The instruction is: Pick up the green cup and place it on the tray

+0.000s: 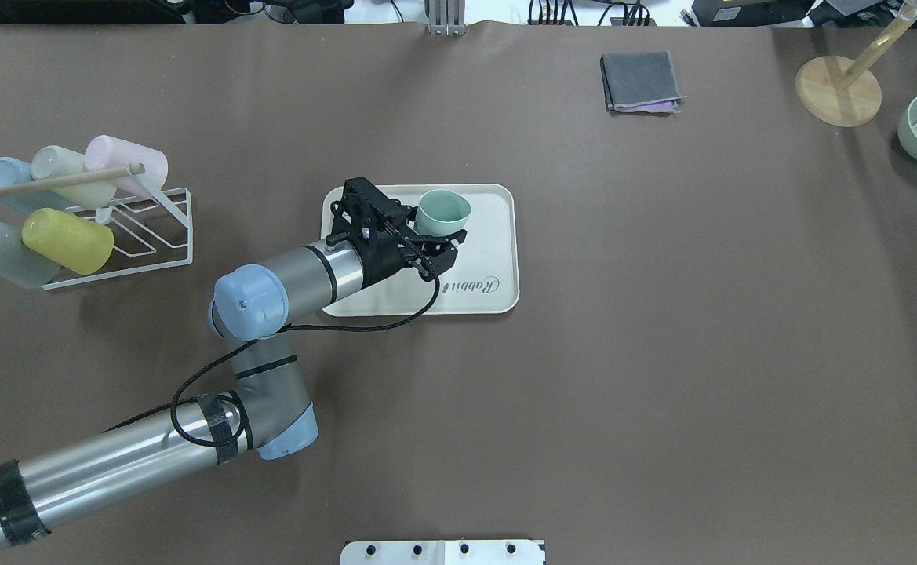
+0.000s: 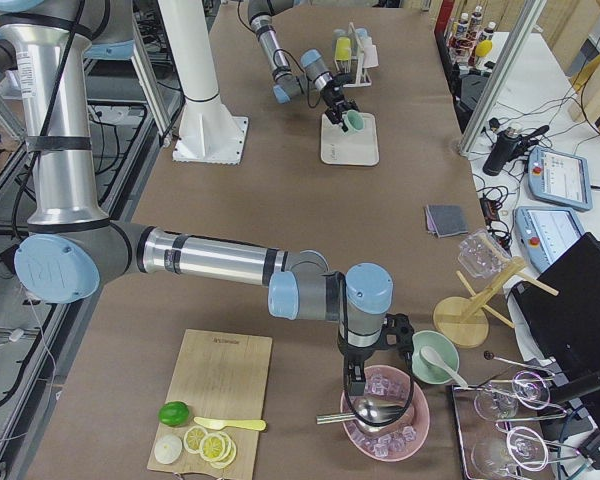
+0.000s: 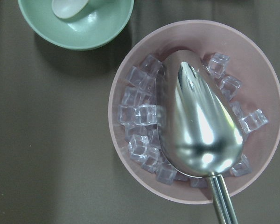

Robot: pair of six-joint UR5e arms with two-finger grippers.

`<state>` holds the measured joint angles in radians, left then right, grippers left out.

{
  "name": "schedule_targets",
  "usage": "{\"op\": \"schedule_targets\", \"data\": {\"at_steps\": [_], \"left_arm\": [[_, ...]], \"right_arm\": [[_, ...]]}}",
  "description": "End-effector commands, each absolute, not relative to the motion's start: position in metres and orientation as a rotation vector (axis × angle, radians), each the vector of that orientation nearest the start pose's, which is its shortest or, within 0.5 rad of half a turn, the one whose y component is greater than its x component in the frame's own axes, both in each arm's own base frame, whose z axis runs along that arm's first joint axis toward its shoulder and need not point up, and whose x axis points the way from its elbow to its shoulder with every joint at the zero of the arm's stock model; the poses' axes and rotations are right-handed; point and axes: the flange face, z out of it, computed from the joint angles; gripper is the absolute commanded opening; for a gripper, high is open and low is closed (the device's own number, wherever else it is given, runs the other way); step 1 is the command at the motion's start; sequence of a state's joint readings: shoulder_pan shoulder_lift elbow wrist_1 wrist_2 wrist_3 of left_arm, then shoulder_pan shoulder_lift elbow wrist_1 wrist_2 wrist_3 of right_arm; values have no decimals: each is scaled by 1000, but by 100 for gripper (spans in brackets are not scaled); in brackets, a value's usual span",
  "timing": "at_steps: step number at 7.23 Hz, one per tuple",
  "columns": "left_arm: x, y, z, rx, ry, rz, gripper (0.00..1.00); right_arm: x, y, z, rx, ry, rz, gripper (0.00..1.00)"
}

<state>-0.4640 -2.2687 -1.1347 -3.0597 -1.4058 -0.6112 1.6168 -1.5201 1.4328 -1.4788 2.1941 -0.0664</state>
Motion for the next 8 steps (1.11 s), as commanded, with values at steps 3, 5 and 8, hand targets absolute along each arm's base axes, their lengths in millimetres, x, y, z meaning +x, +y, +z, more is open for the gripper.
{"op": "schedule_targets", "data": {"at_steps": [3, 5, 8], "left_arm": [[586, -459, 296, 1277, 1206, 218, 0], [589, -458, 298, 1296, 1176, 232, 0], [589, -458, 306, 1307, 1150, 256, 0]], "right_arm": [[99, -508, 702, 39, -622, -19, 100], [99, -508, 702, 39, -620, -21, 100], [99, -509, 701, 40, -620, -20, 100]]}}
